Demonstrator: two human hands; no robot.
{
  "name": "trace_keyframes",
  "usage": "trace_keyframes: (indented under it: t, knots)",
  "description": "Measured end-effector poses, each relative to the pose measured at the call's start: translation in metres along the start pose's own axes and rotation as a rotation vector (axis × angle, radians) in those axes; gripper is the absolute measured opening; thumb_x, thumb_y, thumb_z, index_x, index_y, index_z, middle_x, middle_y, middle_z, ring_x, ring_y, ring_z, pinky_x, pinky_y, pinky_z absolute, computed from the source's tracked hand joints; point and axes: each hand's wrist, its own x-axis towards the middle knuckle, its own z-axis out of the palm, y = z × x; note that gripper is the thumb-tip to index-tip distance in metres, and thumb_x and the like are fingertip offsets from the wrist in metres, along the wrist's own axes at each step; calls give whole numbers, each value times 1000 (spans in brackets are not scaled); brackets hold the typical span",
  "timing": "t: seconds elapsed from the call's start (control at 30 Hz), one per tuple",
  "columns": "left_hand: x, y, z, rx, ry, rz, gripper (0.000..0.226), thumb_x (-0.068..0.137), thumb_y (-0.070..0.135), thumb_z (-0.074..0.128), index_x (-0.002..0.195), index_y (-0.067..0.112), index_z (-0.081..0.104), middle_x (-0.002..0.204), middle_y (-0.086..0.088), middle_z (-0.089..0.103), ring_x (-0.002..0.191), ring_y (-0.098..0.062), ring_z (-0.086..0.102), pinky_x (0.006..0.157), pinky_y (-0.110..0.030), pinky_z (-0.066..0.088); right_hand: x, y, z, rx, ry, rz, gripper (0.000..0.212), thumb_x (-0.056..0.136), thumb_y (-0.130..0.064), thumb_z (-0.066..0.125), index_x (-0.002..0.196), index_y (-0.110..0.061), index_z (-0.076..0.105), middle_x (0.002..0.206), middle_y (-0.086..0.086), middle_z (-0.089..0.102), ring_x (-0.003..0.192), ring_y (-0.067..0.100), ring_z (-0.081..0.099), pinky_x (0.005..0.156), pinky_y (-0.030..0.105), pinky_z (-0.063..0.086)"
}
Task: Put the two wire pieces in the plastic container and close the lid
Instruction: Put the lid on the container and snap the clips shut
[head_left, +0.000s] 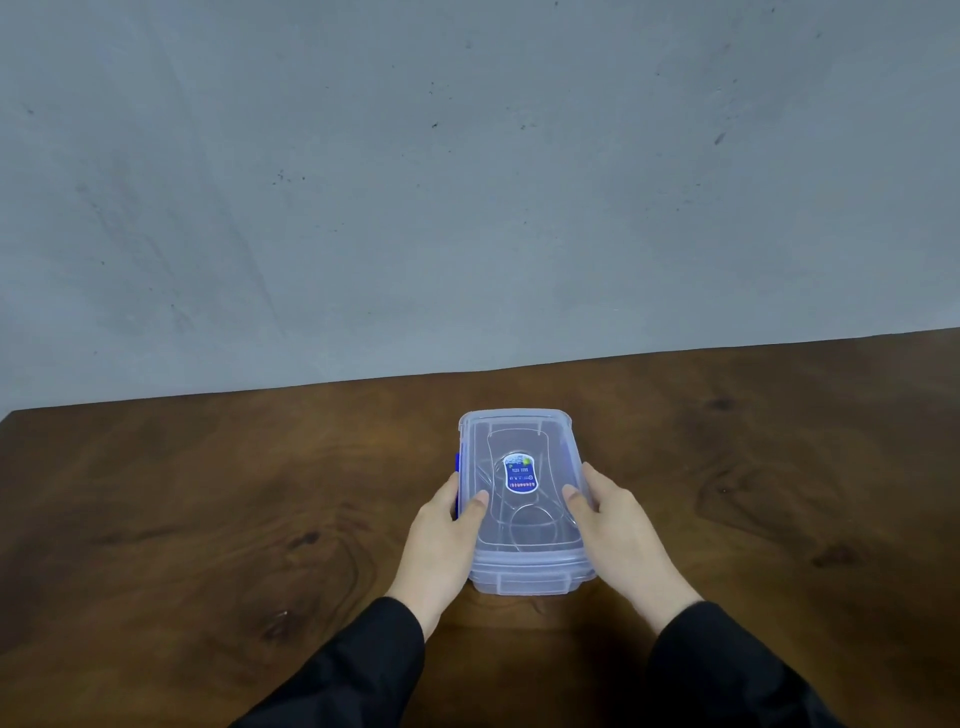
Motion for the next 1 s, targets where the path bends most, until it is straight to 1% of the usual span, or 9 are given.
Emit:
trace_keyframes:
  t: [0.23, 0.4, 0.5, 0.57, 0.63, 0.7, 0.8, 0.9, 1.0]
  knots:
    - [-4, -5, 0, 37, 6, 10, 33, 103, 34, 48, 135, 32, 56, 114, 12, 72, 102, -7, 70, 86, -31, 62, -5, 0, 3, 0, 44, 1, 18, 107, -30, 47, 122, -30, 55, 106, -13, 69, 92, 5, 71, 66, 17, 61]
    - [-1, 4, 0, -5, -62, -55, 38, 103, 37, 48, 141, 35, 49, 117, 16, 68, 102, -7, 69, 80, -24, 61, -5, 2, 6, 35, 67, 41, 12, 106, -31, 46, 117, -36, 45, 97, -19, 61, 88, 1, 66, 66, 15, 58]
    - [0, 10, -1, -124, -43, -144, 68, 100, 35, 58, 157, 33, 22, 140, 14, 53, 112, -9, 63, 77, -20, 56, -1, -3, 2, 70, 49, 63, 18, 107, -30, 45, 123, -32, 53, 105, -13, 68, 91, 6, 69, 67, 17, 60]
    - [2, 13, -3, -210, 11, -223, 87, 94, 34, 67, 158, 34, 8, 150, 2, 46, 115, -14, 60, 80, -25, 51, 2, -6, -2, 157, 31, 121, 26, 106, -31, 47, 131, -28, 57, 113, -6, 72, 96, 11, 71, 75, 26, 63]
    - [2, 14, -3, -219, 49, -233, 89, 91, 34, 71, 158, 30, 13, 132, 2, 54, 96, -10, 62, 72, -24, 52, 4, -11, -6, 248, 11, 227, 41, 103, -38, 53, 140, -21, 54, 120, -1, 71, 101, 16, 72, 80, 32, 64]
    - [2, 12, -1, -220, 108, -212, 87, 89, 31, 74, 157, 26, 19, 113, 8, 58, 89, -8, 62, 66, -22, 53, 6, -12, -10, 245, 17, 274, 61, 99, -41, 60, 152, -17, 42, 134, 3, 63, 103, 17, 68, 78, 32, 62]
    - [1, 11, 2, -154, 167, -148, 83, 89, 26, 75, 156, 22, 25, 119, 6, 60, 95, -10, 64, 65, -20, 54, 7, -14, -14, 179, 107, 196, 69, 96, -33, 68, 156, -15, 37, 133, 3, 58, 93, 12, 62, 65, 23, 57]
    - [-1, 12, 4, -178, 125, -136, 51, 94, 24, 69, 141, 21, 50, 114, 7, 67, 91, -10, 69, 60, -18, 57, 1, -10, -10, 172, 161, 161, 64, 96, -29, 69, 153, -17, 43, 137, 3, 60, 100, 13, 64, 66, 23, 59]
    - [-3, 10, 5, -229, 31, -137, 31, 99, 27, 61, 128, 33, 56, 109, 9, 71, 95, -8, 72, 65, -19, 59, -12, -3, 2, 265, 122, 148, 34, 99, -30, 64, 132, -22, 58, 116, -4, 71, 94, 10, 71, 59, 17, 59]
